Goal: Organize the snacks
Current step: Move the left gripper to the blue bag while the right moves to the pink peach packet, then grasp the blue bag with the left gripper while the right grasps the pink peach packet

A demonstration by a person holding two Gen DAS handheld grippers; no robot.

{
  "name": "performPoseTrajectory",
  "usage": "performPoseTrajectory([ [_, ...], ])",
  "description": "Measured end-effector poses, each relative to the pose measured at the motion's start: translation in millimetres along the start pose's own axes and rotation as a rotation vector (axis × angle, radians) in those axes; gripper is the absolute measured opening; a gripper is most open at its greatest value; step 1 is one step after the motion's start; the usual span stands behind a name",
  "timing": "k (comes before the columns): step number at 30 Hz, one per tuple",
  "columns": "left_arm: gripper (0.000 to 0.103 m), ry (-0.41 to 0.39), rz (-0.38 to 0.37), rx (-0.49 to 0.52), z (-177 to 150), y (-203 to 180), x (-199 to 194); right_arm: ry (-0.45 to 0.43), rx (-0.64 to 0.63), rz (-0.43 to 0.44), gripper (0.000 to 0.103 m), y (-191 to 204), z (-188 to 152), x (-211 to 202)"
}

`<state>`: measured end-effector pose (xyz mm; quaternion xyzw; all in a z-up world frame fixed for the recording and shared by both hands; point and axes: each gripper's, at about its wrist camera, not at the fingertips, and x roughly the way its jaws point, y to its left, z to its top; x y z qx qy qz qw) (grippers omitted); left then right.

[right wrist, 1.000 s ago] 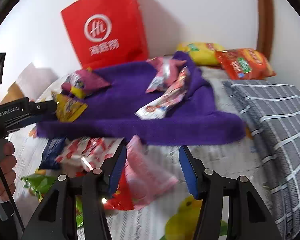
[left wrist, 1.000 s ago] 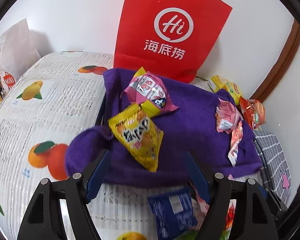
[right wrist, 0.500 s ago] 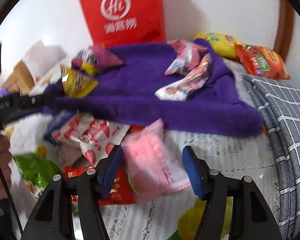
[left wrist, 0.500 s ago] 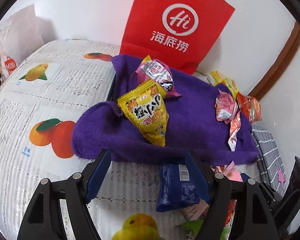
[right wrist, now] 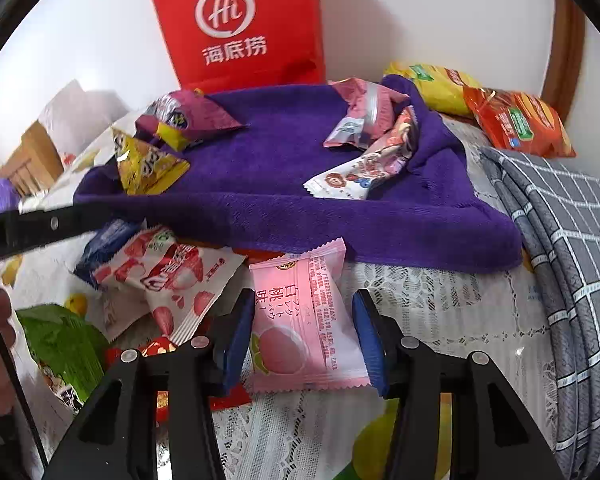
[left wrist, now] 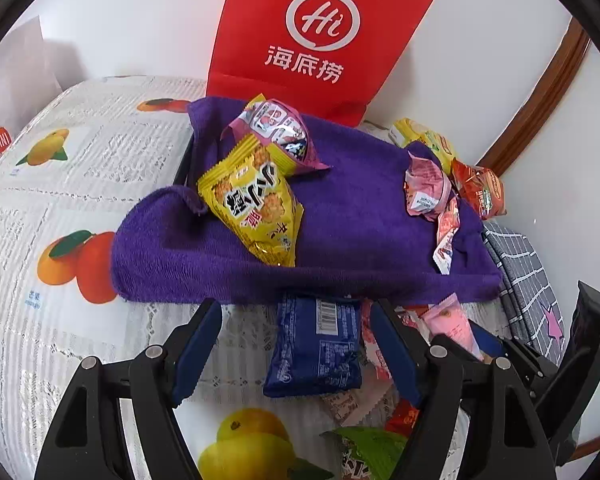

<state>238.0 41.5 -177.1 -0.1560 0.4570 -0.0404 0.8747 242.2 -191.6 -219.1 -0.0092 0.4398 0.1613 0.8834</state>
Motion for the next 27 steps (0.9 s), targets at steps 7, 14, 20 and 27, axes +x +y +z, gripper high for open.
performPoseTrajectory([
  [7,0.075,0.066,0.002,0.028,-6,-7,9,0.000,0.009,-0.008,0.051,0,0,0],
  [14,0.075,0.110,0.002,0.043,-11,-12,18,0.002,0.001,-0.009,0.051,2,0,1],
  [20,0.070,0.084,-0.003,0.030,-10,-9,17,-0.002,0.008,-0.005,0.050,0,0,1],
  [27,0.052,0.090,-0.058,0.024,-10,-8,15,-0.022,0.015,0.043,0.049,-1,-1,-3],
])
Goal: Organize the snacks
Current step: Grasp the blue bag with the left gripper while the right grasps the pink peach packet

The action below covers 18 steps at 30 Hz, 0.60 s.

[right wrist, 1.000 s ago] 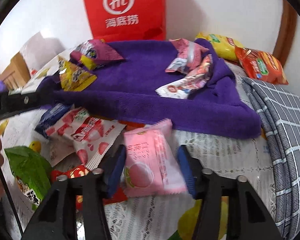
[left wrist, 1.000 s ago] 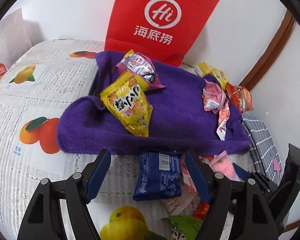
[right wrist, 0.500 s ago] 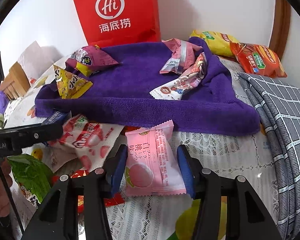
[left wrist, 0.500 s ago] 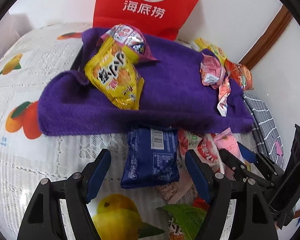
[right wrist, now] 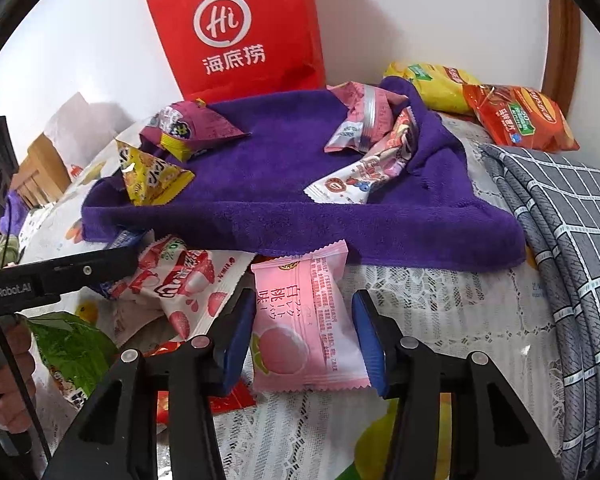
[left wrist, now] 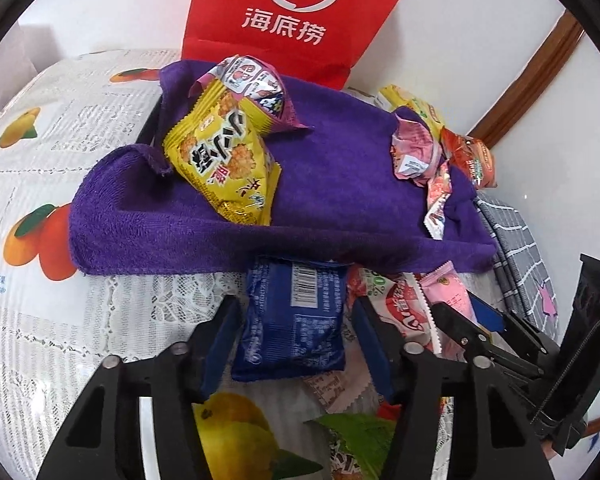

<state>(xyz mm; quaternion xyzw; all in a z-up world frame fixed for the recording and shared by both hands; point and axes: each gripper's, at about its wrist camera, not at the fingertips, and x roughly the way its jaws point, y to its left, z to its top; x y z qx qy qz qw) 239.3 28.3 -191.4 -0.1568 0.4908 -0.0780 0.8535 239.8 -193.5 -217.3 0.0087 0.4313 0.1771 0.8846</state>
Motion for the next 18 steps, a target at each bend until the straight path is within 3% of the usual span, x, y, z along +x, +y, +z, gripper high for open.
performPoseTrajectory([
  [5,0.045,-0.015,-0.002,0.010,1,-1,-4,-0.011,-0.006,0.012,0.049,1,0,-2],
  [18,0.043,-0.050,-0.060,-0.016,2,6,-16,-0.025,0.000,0.026,0.049,1,0,-4],
])
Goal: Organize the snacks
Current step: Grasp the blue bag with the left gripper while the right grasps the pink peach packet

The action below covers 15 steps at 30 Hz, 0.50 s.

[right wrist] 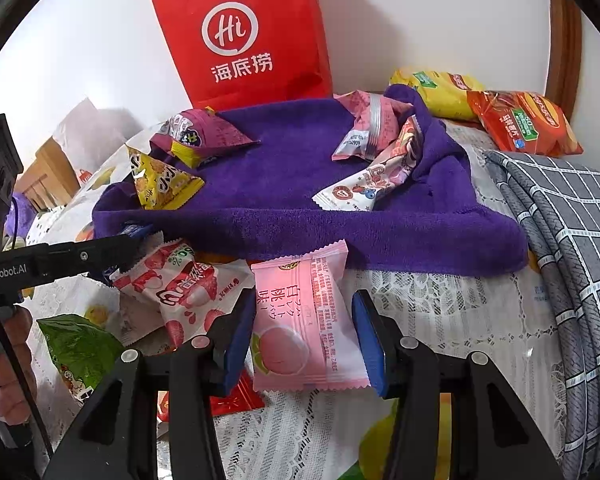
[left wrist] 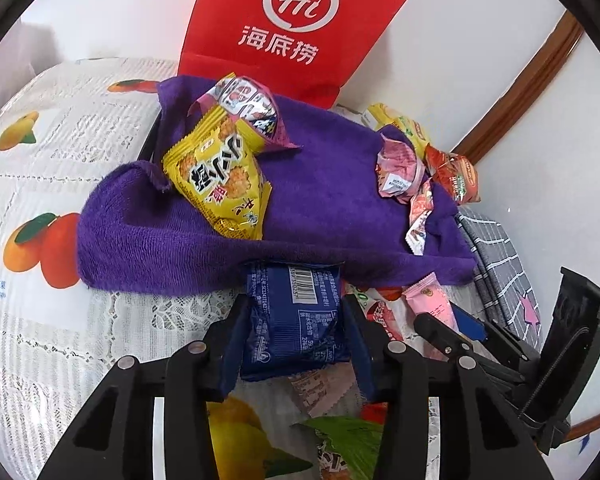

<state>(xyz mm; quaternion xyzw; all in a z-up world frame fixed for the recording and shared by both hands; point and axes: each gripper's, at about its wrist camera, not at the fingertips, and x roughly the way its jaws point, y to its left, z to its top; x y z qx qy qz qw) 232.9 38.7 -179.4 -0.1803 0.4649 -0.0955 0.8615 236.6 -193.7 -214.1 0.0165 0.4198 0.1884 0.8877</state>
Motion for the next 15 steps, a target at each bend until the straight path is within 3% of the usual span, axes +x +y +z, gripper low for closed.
performPoseTrajectory([
  [15,0.043,-0.118,-0.048,0.027,5,-5,-25,-0.097,-0.021,0.013,0.049,7,-2,-20],
])
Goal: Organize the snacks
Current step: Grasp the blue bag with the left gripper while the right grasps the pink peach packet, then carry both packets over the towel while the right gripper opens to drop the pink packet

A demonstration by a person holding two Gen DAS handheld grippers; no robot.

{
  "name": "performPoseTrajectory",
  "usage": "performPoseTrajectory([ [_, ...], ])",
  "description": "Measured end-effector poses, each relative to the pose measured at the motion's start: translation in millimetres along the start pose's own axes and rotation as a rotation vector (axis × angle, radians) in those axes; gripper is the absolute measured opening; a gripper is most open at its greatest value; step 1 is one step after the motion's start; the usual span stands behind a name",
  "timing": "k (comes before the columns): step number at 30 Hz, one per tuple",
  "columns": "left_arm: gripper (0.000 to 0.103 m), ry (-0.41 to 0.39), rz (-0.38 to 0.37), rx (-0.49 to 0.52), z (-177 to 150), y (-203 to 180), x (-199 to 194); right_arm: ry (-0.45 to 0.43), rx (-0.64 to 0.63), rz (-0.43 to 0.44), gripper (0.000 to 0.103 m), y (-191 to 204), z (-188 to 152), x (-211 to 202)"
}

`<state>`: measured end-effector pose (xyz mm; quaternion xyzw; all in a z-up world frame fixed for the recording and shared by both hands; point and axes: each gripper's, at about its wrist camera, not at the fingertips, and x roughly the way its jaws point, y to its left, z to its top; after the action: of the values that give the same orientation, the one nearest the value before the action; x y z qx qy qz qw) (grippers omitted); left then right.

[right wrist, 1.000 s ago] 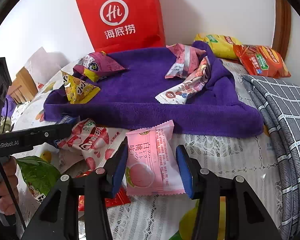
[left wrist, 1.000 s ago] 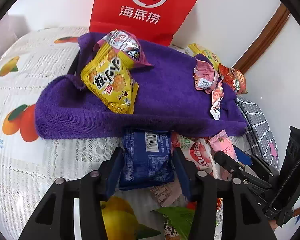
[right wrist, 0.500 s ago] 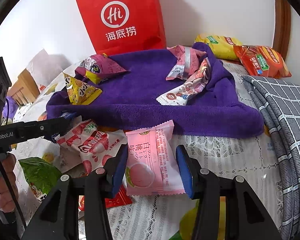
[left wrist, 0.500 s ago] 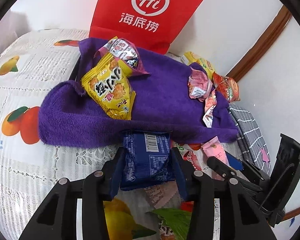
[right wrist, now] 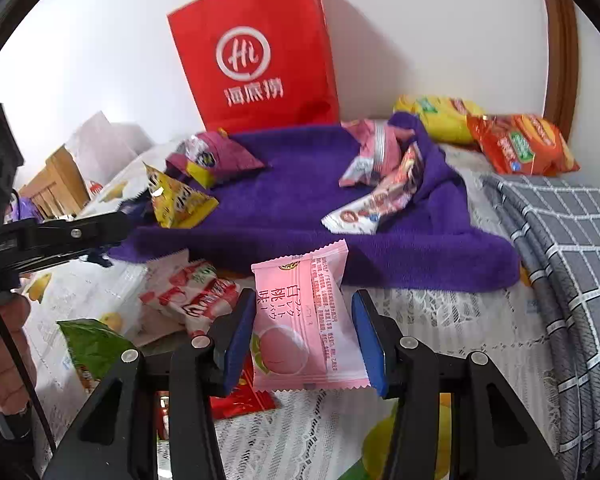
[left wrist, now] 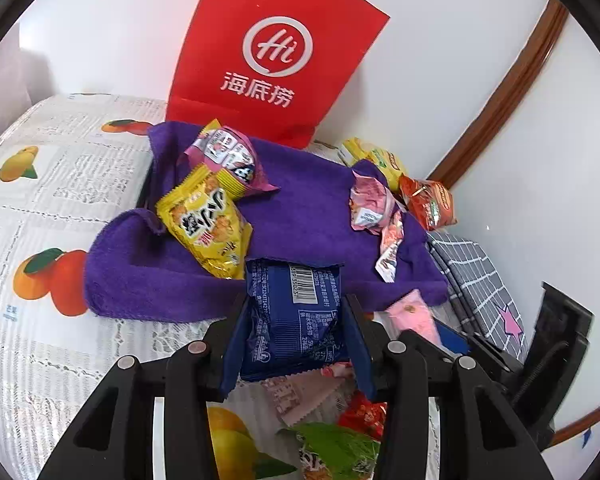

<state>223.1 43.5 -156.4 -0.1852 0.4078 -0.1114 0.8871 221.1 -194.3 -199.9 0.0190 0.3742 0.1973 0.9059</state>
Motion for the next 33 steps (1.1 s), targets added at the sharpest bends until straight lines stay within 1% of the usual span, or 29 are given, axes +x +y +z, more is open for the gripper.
performPoseTrajectory([
  [4,0.043,-0.010,0.004,-0.025,4,6,-1,-0.040,0.010,0.035,0.049,4,-1,-9],
  [6,0.043,-0.017,0.009,-0.040,5,10,-2,-0.041,0.022,0.061,0.049,7,2,-12],
  [8,0.043,-0.027,0.018,-0.058,7,15,-4,-0.063,0.029,0.051,0.049,10,9,-15],
  [10,0.043,-0.033,0.028,-0.073,8,19,-4,-0.070,0.041,0.052,0.049,12,21,-17],
  [13,0.043,-0.032,0.021,-0.100,10,25,-4,-0.094,0.046,0.038,0.049,16,43,-18],
  [16,0.043,-0.043,0.040,-0.113,11,30,-4,-0.118,0.045,0.030,0.049,19,65,-15],
  [20,0.043,-0.060,0.075,-0.116,12,33,-5,-0.127,0.066,0.033,0.049,20,92,-2],
  [23,0.043,-0.065,0.087,-0.126,13,36,-5,-0.111,0.072,0.029,0.049,20,107,16],
  [25,0.043,-0.068,0.097,-0.130,13,38,-5,-0.106,0.077,0.025,0.049,18,109,28],
  [29,0.043,-0.071,0.117,-0.134,14,40,-2,-0.087,0.127,0.035,0.049,3,94,48],
  [31,0.043,-0.066,0.123,-0.139,14,41,0,-0.047,0.122,0.007,0.049,-1,90,57],
  [33,0.043,-0.062,0.123,-0.142,14,41,2,-0.037,0.113,-0.019,0.049,-7,85,64],
])
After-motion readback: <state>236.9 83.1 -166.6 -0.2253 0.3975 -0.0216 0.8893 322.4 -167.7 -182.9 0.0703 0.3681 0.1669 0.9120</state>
